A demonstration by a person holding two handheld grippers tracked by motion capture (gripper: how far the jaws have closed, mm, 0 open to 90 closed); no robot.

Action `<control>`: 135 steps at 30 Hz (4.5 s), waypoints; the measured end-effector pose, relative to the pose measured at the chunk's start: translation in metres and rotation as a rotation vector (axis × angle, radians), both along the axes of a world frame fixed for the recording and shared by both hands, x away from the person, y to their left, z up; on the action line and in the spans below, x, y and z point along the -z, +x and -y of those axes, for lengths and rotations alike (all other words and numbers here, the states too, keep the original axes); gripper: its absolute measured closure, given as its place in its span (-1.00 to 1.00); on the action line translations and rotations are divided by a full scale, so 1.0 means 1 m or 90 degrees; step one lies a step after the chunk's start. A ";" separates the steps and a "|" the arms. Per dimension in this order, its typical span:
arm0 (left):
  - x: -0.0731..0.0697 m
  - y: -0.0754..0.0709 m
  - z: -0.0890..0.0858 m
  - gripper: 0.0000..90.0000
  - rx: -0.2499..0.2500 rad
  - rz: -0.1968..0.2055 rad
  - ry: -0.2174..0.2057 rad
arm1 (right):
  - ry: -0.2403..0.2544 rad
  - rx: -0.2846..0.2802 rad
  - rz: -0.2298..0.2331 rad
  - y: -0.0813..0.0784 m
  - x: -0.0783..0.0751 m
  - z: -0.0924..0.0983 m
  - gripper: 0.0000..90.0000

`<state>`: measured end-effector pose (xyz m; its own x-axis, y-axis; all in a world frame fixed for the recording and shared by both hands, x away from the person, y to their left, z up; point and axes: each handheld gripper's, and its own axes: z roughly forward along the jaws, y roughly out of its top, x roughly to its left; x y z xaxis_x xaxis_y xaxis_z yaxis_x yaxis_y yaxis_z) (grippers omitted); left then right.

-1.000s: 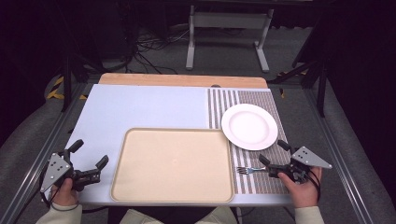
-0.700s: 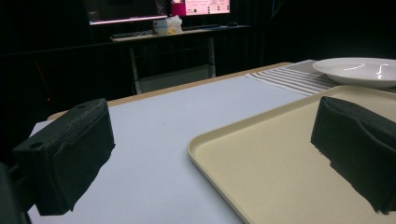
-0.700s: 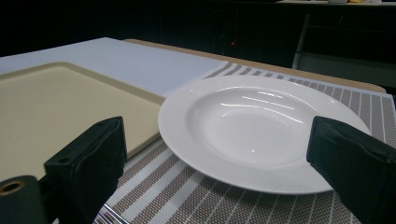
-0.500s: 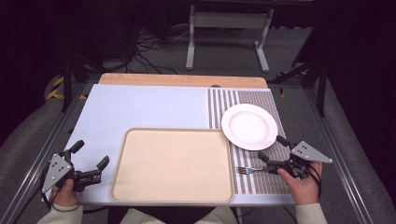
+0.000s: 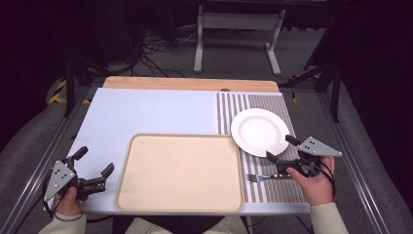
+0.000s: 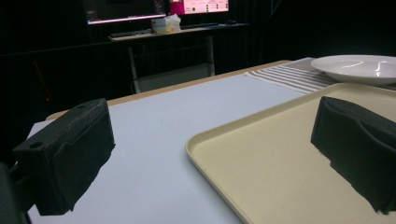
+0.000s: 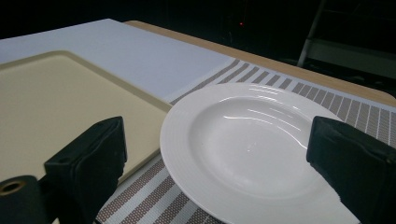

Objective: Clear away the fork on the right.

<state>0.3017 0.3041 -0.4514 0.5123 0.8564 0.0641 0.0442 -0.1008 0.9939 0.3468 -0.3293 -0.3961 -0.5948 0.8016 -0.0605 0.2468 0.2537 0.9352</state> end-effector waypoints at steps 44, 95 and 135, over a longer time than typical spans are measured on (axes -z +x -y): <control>0.001 0.001 0.001 -1.00 0.006 -0.002 0.007 | -0.367 -0.153 -0.193 0.028 -0.041 -0.017 -0.85; 0.002 0.002 0.002 -1.00 0.008 -0.010 -0.001 | -0.601 -0.318 -0.318 0.041 -0.002 -0.026 -0.39; 0.002 0.002 0.002 -1.00 0.015 -0.011 -0.005 | -0.756 -0.459 -0.390 0.041 0.017 -0.044 0.72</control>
<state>0.3038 0.3021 -0.4531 0.5336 0.8444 0.0484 0.0584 -0.0939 0.9939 0.3873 -0.2857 -0.4135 -0.9988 0.0035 -0.0482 0.0078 0.9960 -0.0895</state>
